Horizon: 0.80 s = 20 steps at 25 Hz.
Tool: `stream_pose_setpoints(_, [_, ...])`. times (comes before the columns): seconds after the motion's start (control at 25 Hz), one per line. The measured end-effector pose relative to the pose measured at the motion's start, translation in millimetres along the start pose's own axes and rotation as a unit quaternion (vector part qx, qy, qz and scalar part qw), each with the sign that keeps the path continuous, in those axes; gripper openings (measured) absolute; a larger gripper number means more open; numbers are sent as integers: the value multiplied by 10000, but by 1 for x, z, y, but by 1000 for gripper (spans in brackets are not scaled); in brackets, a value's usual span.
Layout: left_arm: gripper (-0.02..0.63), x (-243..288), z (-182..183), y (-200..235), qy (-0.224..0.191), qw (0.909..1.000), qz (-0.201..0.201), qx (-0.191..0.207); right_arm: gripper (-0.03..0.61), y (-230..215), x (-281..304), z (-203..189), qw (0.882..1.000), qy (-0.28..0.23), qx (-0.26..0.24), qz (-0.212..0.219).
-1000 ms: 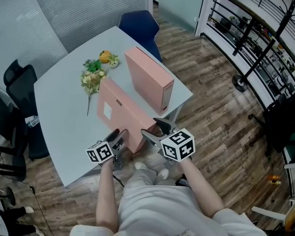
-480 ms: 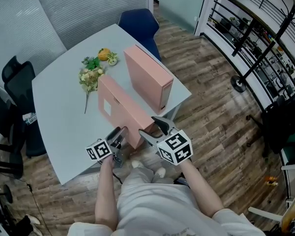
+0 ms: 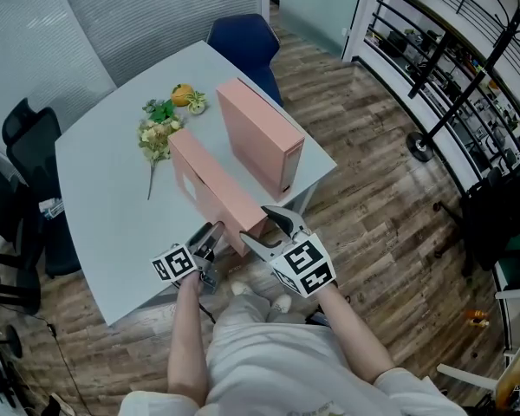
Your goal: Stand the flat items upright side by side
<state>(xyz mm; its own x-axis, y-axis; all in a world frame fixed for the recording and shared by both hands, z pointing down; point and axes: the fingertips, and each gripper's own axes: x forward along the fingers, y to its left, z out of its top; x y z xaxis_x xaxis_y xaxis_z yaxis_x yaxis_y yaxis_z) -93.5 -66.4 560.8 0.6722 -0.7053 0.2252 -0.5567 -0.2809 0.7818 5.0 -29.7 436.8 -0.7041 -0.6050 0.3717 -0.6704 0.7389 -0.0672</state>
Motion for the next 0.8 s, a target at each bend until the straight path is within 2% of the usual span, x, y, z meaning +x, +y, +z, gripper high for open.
stream_pose_setpoints(0.28, [276, 2, -5, 2, 63, 10000, 30, -32, 290, 12, 0, 3, 9992, 50, -388, 24])
stream_pose_setpoints(0.8, [276, 1, -6, 5, 62, 9998, 6, -183, 290, 13, 0, 7, 9988, 40, -488, -23])
